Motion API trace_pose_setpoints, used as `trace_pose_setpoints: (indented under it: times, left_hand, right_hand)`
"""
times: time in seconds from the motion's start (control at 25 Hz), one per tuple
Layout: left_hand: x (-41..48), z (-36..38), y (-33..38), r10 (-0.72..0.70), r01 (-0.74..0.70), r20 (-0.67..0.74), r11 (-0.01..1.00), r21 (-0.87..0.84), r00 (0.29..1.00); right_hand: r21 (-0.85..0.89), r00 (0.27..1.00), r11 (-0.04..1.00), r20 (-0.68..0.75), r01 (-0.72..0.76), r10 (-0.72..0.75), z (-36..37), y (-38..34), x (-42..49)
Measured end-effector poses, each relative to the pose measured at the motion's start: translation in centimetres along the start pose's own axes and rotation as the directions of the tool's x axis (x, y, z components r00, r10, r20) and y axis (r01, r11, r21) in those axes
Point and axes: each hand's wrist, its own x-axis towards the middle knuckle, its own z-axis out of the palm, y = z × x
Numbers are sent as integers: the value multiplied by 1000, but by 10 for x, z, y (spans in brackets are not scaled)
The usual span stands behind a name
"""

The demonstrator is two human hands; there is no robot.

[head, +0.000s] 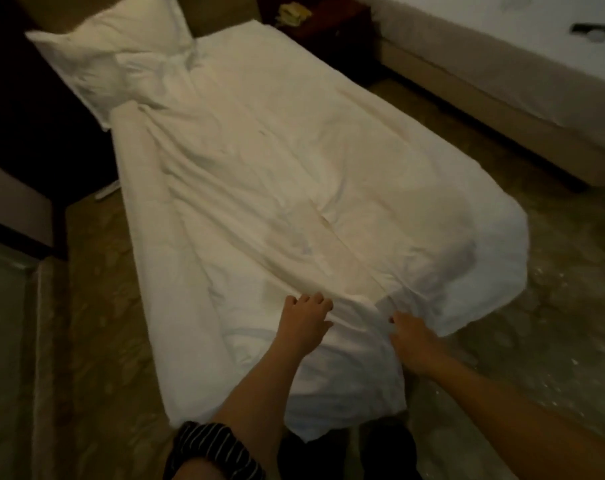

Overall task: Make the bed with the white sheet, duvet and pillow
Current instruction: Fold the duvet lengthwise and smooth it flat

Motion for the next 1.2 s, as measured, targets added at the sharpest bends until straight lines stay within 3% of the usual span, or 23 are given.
trace_pose_setpoints:
  times: [0.28, 0.48, 0.72, 0.8, 0.96, 1.08, 1.2]
  left_hand:
    - [-33, 11, -60, -62, 56, -82, 995, -81, 995]
    - [-15, 38, -55, -187, 166, -68, 957, -240, 980]
    - [65, 61, -6, -535, 459, -28, 749, -478, 845]
    - [83, 54, 12, -643, 581, 39, 662, -474, 765]
    - [96, 28, 42, -810, 705, 29, 492, -510, 586]
    - [79, 31, 51, -890, 771, 102, 323, -548, 445]
    - [72, 39, 74, -947, 790, 95, 197, -581, 306]
  right_hand:
    - [-76, 998, 995, 0, 62, -62, 21, -65, 14]
    - [-154, 993, 981, 26, 120, -118, 10, -76, 53]
    - [-317, 963, 910, 126, 268, -240, -30, -59, 165]
    - [-429, 924, 818, 197, 383, -329, -49, -56, 189]
    - [-642, 770, 448, 401, 622, -496, -99, -59, 215]
    - [-679, 613, 154, 511, 718, -603, -115, -70, 227]
    - [-671, 464, -44, 557, 740, -689, -118, -72, 229]
